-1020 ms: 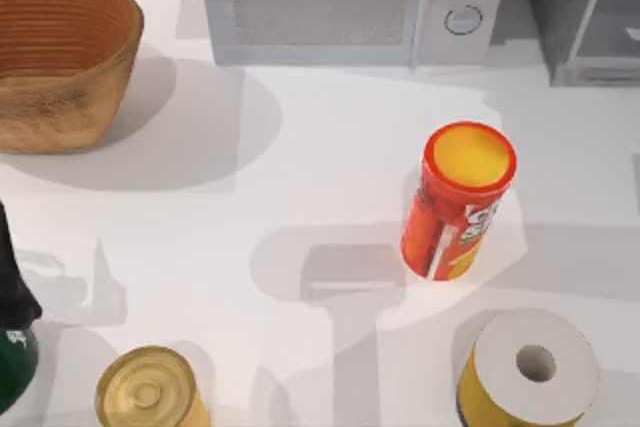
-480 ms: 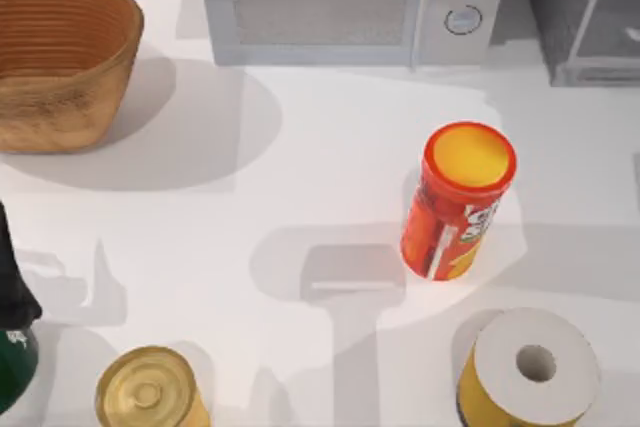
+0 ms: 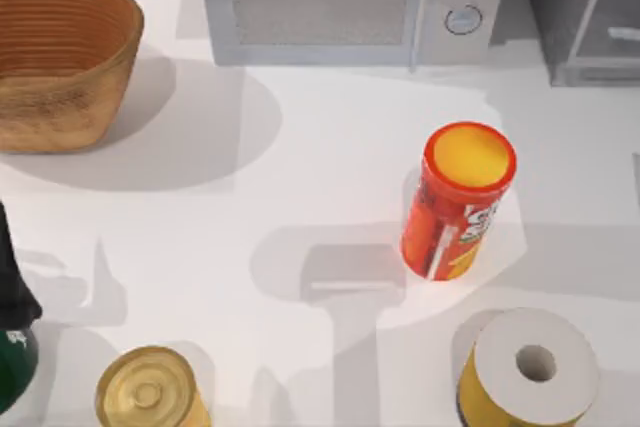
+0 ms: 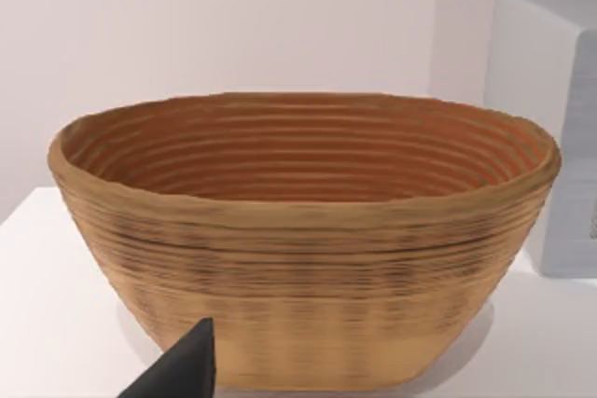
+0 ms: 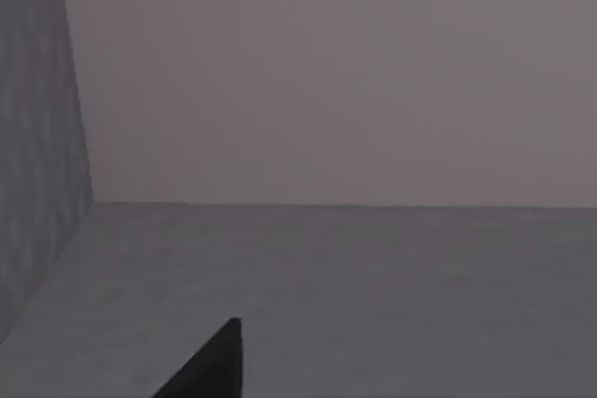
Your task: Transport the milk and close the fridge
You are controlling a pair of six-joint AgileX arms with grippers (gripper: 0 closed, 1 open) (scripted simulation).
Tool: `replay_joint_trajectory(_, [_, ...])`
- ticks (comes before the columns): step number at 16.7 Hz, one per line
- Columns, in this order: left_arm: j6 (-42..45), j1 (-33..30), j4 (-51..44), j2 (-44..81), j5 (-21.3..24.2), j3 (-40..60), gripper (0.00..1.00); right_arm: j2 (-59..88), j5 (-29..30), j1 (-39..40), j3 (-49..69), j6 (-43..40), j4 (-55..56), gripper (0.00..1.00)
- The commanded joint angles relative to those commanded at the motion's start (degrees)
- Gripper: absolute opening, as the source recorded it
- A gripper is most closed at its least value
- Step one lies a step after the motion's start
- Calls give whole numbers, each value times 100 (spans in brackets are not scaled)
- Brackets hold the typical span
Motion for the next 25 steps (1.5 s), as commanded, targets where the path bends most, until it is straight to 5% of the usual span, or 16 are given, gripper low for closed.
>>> replay_joint_trajectory(12, [0,0,0,0,0,0,100,-1258,194,64,-955,41,-802,100])
replay_joint_trajectory(25, [0,0,0,0,0,0,100,-9530,885,657,-5142,30,-4185,100])
